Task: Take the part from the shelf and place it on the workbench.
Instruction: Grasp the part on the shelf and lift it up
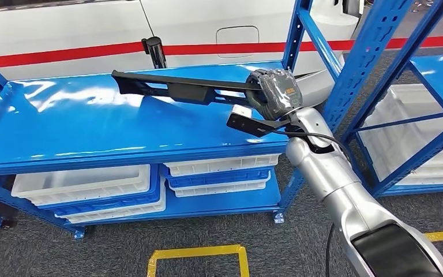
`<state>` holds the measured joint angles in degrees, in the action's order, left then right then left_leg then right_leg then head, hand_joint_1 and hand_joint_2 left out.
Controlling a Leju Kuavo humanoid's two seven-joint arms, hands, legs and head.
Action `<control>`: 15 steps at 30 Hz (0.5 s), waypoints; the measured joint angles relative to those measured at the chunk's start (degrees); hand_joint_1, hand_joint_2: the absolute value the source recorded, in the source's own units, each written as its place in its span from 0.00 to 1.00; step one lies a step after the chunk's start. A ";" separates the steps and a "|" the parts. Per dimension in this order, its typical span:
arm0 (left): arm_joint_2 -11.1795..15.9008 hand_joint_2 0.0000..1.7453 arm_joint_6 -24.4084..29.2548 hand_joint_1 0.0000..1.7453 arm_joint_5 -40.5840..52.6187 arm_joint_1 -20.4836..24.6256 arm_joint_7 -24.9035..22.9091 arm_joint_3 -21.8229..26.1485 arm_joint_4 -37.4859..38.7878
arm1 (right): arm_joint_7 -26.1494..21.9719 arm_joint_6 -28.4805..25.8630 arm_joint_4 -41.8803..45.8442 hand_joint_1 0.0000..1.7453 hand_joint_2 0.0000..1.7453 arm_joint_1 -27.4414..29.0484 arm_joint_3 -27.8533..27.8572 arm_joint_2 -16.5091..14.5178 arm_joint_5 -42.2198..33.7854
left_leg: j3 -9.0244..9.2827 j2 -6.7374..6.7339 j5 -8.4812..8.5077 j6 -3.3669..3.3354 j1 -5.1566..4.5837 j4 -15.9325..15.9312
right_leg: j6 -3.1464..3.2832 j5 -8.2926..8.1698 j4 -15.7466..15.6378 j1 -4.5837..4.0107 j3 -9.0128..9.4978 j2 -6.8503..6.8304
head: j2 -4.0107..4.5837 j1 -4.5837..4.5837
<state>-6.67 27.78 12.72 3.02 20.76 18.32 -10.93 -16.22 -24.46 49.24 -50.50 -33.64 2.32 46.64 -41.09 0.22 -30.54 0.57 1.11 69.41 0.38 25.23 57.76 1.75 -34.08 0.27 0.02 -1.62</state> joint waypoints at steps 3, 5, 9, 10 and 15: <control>0.01 1.00 0.00 0.00 0.00 0.03 0.00 0.00 0.00 | 0.00 0.03 0.01 0.94 1.00 0.29 0.01 0.03 0.02 | 0.16 0.00 -1.94 -0.11 0.02 5.37 | 0.30 -1.02 0.05 -0.61 -1.29 -0.02 | 0.00 -0.03; 0.05 1.00 0.00 0.00 0.00 0.10 0.00 0.00 -0.01 | 0.02 0.06 0.15 0.94 1.00 0.38 0.07 0.06 0.07 | 5.29 0.05 0.53 -1.22 -0.24 -1.10 | 0.23 -1.65 0.06 -0.98 -1.88 0.03 | 0.00 -0.03; 0.44 1.00 0.02 0.00 0.11 0.23 0.03 -0.01 -0.02 | 0.06 0.09 0.60 0.94 1.00 0.30 0.19 0.09 0.13 | 11.59 -0.04 1.45 -3.29 -1.34 -11.09 | -0.94 -3.01 -0.37 -0.76 -2.21 -0.18 | 0.00 0.03; 0.42 1.00 0.02 0.00 0.14 0.22 0.04 -0.01 -0.02 | 0.08 0.10 0.66 0.94 1.00 0.32 0.22 0.10 0.15 | 11.46 -0.04 2.19 -3.59 -1.61 -11.50 | -1.37 -3.52 -0.73 -0.70 -2.19 -0.25 | 0.00 -0.04; 0.33 1.00 -0.01 0.00 0.29 0.45 0.06 0.00 -0.02 | 0.28 0.21 0.83 0.94 1.00 0.04 0.49 0.69 0.48 | 9.65 -0.73 6.80 -4.62 -1.06 -14.62 | -0.73 3.19 7.58 -1.06 -6.20 -0.19 | 0.00 0.33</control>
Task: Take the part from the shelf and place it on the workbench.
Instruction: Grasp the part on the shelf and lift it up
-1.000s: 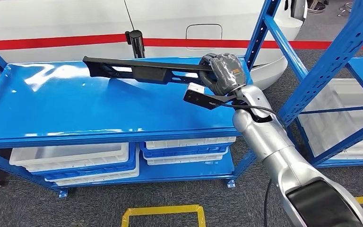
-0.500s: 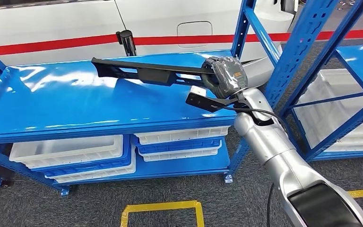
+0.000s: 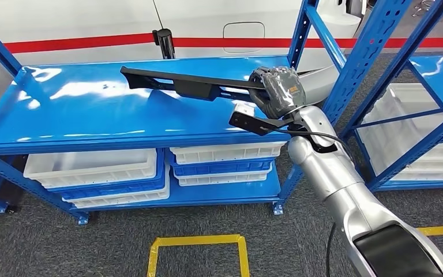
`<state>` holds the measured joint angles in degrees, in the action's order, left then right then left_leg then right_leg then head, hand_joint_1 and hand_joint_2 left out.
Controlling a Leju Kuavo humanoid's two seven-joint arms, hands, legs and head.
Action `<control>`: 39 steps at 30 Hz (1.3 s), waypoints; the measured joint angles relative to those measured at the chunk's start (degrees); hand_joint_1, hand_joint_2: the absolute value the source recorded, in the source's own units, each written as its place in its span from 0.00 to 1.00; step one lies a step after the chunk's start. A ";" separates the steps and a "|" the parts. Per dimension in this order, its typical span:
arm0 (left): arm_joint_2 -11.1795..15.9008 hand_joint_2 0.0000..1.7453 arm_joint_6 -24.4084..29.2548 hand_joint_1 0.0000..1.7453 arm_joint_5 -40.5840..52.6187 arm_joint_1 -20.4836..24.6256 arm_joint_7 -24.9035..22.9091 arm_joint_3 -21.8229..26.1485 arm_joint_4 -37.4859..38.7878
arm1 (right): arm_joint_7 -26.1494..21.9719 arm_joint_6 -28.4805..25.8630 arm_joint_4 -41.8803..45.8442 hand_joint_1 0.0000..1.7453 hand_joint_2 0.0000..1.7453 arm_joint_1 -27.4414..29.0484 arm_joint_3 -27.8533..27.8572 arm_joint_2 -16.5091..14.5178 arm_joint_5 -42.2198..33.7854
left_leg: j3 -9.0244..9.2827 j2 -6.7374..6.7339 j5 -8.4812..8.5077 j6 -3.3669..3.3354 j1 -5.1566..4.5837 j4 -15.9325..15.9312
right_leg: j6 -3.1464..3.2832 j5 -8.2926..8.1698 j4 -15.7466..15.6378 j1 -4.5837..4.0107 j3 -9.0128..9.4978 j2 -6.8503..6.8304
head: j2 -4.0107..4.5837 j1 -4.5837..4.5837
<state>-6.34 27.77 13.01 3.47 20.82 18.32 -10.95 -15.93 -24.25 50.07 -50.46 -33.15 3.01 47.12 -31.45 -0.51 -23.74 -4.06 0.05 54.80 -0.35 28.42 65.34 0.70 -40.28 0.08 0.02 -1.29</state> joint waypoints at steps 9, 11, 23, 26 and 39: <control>-0.16 1.00 -0.01 0.00 0.01 -0.09 -0.31 0.01 0.00 | 0.13 0.05 0.78 0.94 1.00 0.61 0.08 0.36 0.18 | -7.29 0.13 4.10 2.91 0.21 3.06 | -2.19 0.41 -8.03 0.79 10.13 -0.08 | 0.00 0.10; -0.14 1.00 0.01 0.00 -0.01 -0.32 -0.38 0.02 0.04 | 0.13 0.14 0.84 0.94 1.00 0.86 0.06 0.37 0.18 | -8.08 0.17 4.17 3.48 0.57 3.46 | -0.83 -0.45 -7.86 1.14 9.05 -0.13 | 0.00 -0.04; 0.12 1.00 0.17 0.00 0.16 0.09 -0.76 0.01 0.04 | 0.13 0.69 1.45 0.94 1.00 0.67 0.45 0.42 0.51 | 2.86 0.62 -6.24 2.52 0.24 3.74 | -0.56 -7.52 -8.09 0.72 2.40 -0.24 | 0.00 -0.28; 0.12 1.00 0.19 0.00 0.16 0.14 -0.80 0.01 0.04 | 0.11 0.73 1.52 0.94 1.00 0.58 0.61 0.52 0.52 | 2.48 0.50 -4.66 1.54 -0.16 2.13 | -1.50 -8.52 -8.73 0.65 2.06 -0.25 | 0.00 -0.57; -0.13 1.00 0.14 0.00 0.17 0.31 -0.87 0.02 0.04 | 0.13 0.87 1.85 0.94 1.00 0.31 1.03 1.11 0.50 | -8.35 0.10 5.57 2.29 -0.43 2.20 | -1.61 1.51 -8.93 0.29 12.40 0.00 | 0.00 -0.09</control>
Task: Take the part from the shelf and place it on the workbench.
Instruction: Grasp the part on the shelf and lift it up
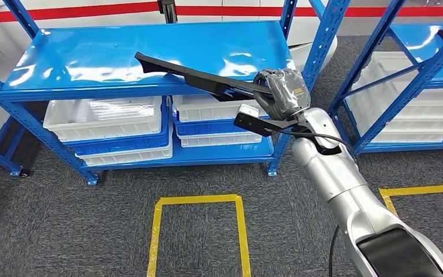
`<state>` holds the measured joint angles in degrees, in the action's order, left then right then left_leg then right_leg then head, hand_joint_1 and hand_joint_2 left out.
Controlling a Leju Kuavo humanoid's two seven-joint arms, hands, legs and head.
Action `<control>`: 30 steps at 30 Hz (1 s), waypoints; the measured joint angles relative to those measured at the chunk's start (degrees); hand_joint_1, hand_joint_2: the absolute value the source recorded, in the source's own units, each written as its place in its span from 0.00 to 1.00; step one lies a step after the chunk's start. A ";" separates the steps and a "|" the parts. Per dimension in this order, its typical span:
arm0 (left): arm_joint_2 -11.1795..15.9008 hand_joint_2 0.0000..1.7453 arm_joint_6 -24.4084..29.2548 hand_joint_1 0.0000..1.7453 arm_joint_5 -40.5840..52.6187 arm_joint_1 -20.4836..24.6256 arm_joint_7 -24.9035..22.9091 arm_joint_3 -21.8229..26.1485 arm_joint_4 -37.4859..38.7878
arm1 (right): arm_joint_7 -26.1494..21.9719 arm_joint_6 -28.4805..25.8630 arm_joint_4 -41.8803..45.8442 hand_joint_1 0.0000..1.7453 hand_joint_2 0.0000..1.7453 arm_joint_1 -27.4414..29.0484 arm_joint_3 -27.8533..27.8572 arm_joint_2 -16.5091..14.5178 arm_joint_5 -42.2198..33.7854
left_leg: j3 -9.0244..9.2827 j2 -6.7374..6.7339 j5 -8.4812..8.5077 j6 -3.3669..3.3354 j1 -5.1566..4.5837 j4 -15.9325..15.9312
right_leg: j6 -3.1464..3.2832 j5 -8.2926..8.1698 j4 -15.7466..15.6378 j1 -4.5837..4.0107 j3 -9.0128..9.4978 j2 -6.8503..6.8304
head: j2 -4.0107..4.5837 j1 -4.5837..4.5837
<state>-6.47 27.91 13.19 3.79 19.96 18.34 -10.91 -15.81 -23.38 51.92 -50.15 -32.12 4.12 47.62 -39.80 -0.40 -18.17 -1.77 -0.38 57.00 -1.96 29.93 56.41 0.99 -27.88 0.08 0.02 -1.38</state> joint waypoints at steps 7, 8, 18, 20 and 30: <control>0.07 1.00 -0.21 0.00 -0.26 -0.74 0.22 0.01 0.06 | 0.30 0.95 -0.57 0.94 1.00 -0.65 -0.08 -1.32 0.22 | -4.71 0.35 -11.36 2.15 0.98 14.96 | 2.82 -3.41 -0.69 0.70 -2.98 -0.26 | 0.00 -0.41; 0.07 1.00 -0.24 0.00 -0.35 -0.62 0.26 0.02 0.05 | 0.34 0.99 -0.77 0.94 1.00 -1.02 -0.08 -1.66 0.34 | -5.02 0.36 -12.53 2.40 1.21 18.64 | 2.81 -3.94 -0.63 0.63 -3.61 -0.29 | 0.00 -0.43; 0.32 1.00 -0.21 0.00 -0.64 0.01 0.26 0.34 0.00 | -0.33 0.75 -3.84 0.94 1.00 -3.66 0.04 -3.90 1.05 | 10.34 0.59 -8.91 -0.11 0.70 0.05 | 0.11 -7.09 0.13 0.23 -7.42 -0.20 | 0.00 -0.38; 0.26 1.00 -0.26 0.00 -0.66 0.09 0.25 0.46 0.00 | -0.43 0.64 -4.46 0.94 1.00 -4.03 0.18 -4.01 1.04 | 9.34 0.24 -7.39 -1.12 0.79 -0.98 | 0.53 -3.82 3.92 0.09 -9.51 -0.14 | 0.00 -0.22; 0.13 1.00 -0.27 0.00 -0.57 0.20 0.14 0.64 0.00 | -0.71 0.53 -6.11 0.94 1.00 -4.41 0.56 -4.23 0.95 | 1.71 -0.02 -1.84 -0.08 0.56 0.32 | -0.59 -1.24 0.86 -0.20 -0.85 0.00 | 0.00 -0.03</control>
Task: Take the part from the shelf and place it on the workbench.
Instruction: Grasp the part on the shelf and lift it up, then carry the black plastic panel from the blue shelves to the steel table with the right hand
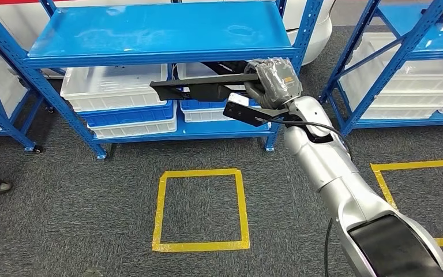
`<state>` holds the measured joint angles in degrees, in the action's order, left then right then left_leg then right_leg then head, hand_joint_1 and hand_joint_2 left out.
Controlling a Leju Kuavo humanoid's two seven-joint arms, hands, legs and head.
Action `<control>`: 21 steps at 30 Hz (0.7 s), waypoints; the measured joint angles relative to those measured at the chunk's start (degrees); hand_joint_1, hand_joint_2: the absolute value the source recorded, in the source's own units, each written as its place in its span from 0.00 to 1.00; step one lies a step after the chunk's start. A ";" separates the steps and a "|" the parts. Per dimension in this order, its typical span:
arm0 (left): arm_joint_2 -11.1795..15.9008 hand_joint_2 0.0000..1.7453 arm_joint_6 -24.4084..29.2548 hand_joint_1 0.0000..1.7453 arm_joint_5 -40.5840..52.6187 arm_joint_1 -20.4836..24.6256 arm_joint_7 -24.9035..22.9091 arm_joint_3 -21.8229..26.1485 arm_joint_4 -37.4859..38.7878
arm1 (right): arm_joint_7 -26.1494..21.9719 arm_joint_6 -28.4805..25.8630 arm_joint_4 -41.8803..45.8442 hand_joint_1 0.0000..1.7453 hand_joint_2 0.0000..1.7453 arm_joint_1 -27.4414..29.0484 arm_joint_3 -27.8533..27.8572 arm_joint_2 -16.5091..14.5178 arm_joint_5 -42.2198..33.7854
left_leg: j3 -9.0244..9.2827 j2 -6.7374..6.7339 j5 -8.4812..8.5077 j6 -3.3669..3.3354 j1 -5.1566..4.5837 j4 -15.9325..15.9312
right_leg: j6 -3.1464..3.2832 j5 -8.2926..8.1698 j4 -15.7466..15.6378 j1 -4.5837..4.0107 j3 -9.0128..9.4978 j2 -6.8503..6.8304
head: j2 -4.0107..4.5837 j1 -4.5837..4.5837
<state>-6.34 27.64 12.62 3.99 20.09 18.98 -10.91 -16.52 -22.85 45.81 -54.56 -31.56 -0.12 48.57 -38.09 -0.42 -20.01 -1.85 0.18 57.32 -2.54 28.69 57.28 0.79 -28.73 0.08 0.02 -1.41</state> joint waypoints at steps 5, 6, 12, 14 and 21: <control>0.09 1.00 0.11 0.00 0.02 -0.54 -0.02 0.22 0.02 | -0.09 -0.02 -0.55 0.94 1.00 0.23 0.13 -0.19 -0.06 | -2.57 0.24 -2.59 1.53 0.40 3.01 | 2.43 -2.03 -1.64 0.98 -1.59 -0.10 | 0.00 -0.38; 0.10 1.00 0.13 0.00 0.02 -0.62 -0.03 0.23 0.02 | -0.09 -0.02 -0.61 0.94 1.00 0.25 0.13 -0.27 -0.06 | -3.55 0.28 -5.60 1.89 0.61 6.33 | 2.86 -2.54 -1.62 1.02 -2.11 -0.15 | 0.00 -0.53; 0.16 1.00 0.11 0.00 0.09 -0.63 -0.03 0.26 0.02 | -0.29 -0.15 -0.82 0.94 1.00 0.74 0.23 -0.37 -0.16 | 1.87 0.46 -7.12 3.60 2.00 10.51 | 2.13 -4.25 0.06 1.35 -5.65 -0.28 | 0.00 -0.86; 0.17 1.00 0.05 0.00 0.09 -0.53 -0.06 0.28 0.02 | -0.34 -0.30 -0.81 0.94 1.00 0.86 0.32 -0.48 -0.09 | 5.65 0.87 -7.18 3.64 1.94 4.37 | 1.27 -4.82 0.60 1.19 -6.59 -0.23 | 0.00 -0.90; 0.15 1.00 0.27 0.00 0.16 -0.29 -0.81 0.36 0.02 | -0.14 -0.62 -0.72 0.94 1.00 1.64 0.75 -0.45 0.25 | 3.96 0.55 -4.52 -0.63 0.71 0.80 | 0.45 1.18 9.00 0.89 -11.22 -0.18 | 0.00 -0.44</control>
<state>-6.19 27.91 12.78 3.69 19.28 19.34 -10.88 -16.65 -23.46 45.09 -52.92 -30.81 -0.57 48.82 -34.13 0.13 -24.54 -2.48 0.88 58.12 -2.10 29.87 66.27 1.68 -39.95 -0.10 0.02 -1.85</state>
